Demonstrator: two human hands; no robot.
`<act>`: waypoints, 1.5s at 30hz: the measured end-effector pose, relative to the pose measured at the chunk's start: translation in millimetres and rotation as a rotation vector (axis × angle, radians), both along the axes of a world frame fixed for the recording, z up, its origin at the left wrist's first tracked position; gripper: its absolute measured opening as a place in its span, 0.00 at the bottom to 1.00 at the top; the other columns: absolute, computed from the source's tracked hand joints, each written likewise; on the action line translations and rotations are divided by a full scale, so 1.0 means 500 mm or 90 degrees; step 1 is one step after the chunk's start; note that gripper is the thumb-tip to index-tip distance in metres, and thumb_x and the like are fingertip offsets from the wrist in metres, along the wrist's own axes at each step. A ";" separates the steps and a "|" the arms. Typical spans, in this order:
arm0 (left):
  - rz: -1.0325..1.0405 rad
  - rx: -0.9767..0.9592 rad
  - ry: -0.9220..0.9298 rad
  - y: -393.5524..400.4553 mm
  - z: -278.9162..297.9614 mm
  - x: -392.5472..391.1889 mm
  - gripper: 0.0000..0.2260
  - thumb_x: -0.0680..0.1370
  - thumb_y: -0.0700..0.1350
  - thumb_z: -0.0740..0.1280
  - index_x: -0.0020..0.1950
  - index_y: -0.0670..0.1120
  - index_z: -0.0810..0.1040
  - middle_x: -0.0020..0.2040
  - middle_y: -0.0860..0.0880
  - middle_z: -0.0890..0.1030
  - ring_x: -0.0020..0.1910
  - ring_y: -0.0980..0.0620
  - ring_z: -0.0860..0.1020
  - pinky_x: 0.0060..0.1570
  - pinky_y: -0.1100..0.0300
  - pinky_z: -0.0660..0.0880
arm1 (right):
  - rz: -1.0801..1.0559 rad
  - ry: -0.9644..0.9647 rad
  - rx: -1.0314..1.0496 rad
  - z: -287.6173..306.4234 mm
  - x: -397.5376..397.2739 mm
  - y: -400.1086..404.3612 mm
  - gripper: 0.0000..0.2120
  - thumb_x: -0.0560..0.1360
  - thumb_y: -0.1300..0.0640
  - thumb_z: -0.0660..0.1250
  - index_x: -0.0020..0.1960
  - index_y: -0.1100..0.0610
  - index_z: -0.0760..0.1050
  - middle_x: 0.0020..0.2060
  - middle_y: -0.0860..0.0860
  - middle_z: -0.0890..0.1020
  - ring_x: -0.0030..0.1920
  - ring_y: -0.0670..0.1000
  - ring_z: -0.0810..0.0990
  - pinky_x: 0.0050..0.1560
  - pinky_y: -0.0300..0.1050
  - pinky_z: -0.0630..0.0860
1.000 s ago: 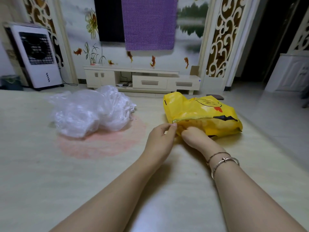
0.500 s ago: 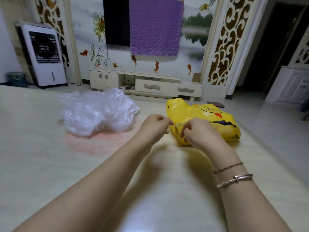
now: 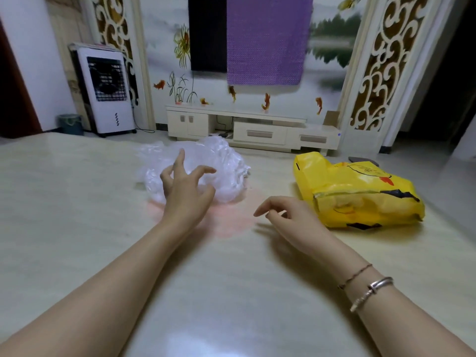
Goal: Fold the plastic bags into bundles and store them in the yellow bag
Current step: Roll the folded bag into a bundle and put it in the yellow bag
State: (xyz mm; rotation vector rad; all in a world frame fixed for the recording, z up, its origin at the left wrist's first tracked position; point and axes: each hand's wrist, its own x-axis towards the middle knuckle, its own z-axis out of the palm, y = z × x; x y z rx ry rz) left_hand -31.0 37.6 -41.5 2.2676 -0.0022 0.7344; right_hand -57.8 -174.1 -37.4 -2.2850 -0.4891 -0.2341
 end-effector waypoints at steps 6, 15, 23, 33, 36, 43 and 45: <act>-0.023 0.174 0.135 0.002 -0.018 0.036 0.16 0.81 0.48 0.58 0.69 0.55 0.73 0.79 0.51 0.56 0.77 0.46 0.46 0.75 0.48 0.41 | 0.037 0.006 0.037 -0.008 -0.002 0.025 0.16 0.75 0.66 0.59 0.44 0.50 0.81 0.44 0.41 0.83 0.46 0.39 0.77 0.42 0.29 0.69; -0.205 -0.220 -0.089 -0.030 0.030 -0.037 0.12 0.79 0.39 0.62 0.57 0.49 0.81 0.56 0.59 0.81 0.61 0.64 0.75 0.62 0.65 0.70 | 0.033 0.057 0.272 -0.005 0.004 0.027 0.18 0.76 0.72 0.55 0.46 0.56 0.79 0.44 0.51 0.84 0.43 0.48 0.82 0.45 0.38 0.76; -0.373 -0.495 0.064 -0.061 0.035 -0.072 0.11 0.78 0.33 0.64 0.52 0.45 0.82 0.50 0.51 0.84 0.51 0.53 0.81 0.47 0.59 0.80 | 0.024 0.171 0.468 -0.005 0.005 0.028 0.14 0.77 0.61 0.67 0.61 0.54 0.70 0.49 0.56 0.79 0.41 0.50 0.81 0.37 0.44 0.77; -0.097 -0.147 -0.163 -0.043 0.011 -0.037 0.17 0.76 0.30 0.61 0.61 0.43 0.79 0.59 0.52 0.79 0.59 0.56 0.75 0.56 0.66 0.72 | -0.059 0.052 0.478 0.009 0.016 0.007 0.07 0.77 0.63 0.66 0.40 0.56 0.76 0.33 0.48 0.78 0.32 0.44 0.74 0.33 0.39 0.70; -0.057 0.039 -0.186 -0.035 -0.006 -0.012 0.22 0.74 0.27 0.59 0.66 0.37 0.75 0.66 0.45 0.75 0.65 0.47 0.71 0.65 0.67 0.62 | -0.061 0.054 0.512 0.017 0.015 -0.005 0.07 0.77 0.59 0.66 0.40 0.54 0.77 0.34 0.45 0.79 0.38 0.45 0.75 0.40 0.40 0.70; -0.144 0.201 -0.109 -0.062 -0.027 -0.018 0.15 0.76 0.36 0.64 0.63 0.42 0.78 0.74 0.47 0.68 0.69 0.42 0.63 0.66 0.47 0.66 | -0.033 0.128 0.518 0.017 0.006 -0.009 0.06 0.77 0.57 0.67 0.42 0.57 0.76 0.39 0.52 0.80 0.42 0.51 0.79 0.50 0.51 0.76; -0.141 0.144 -0.140 -0.070 -0.017 -0.039 0.13 0.76 0.42 0.64 0.60 0.48 0.80 0.74 0.50 0.66 0.68 0.48 0.60 0.65 0.54 0.62 | -0.018 0.150 0.526 0.018 0.002 -0.006 0.07 0.77 0.58 0.66 0.42 0.59 0.74 0.35 0.51 0.80 0.36 0.48 0.80 0.42 0.45 0.78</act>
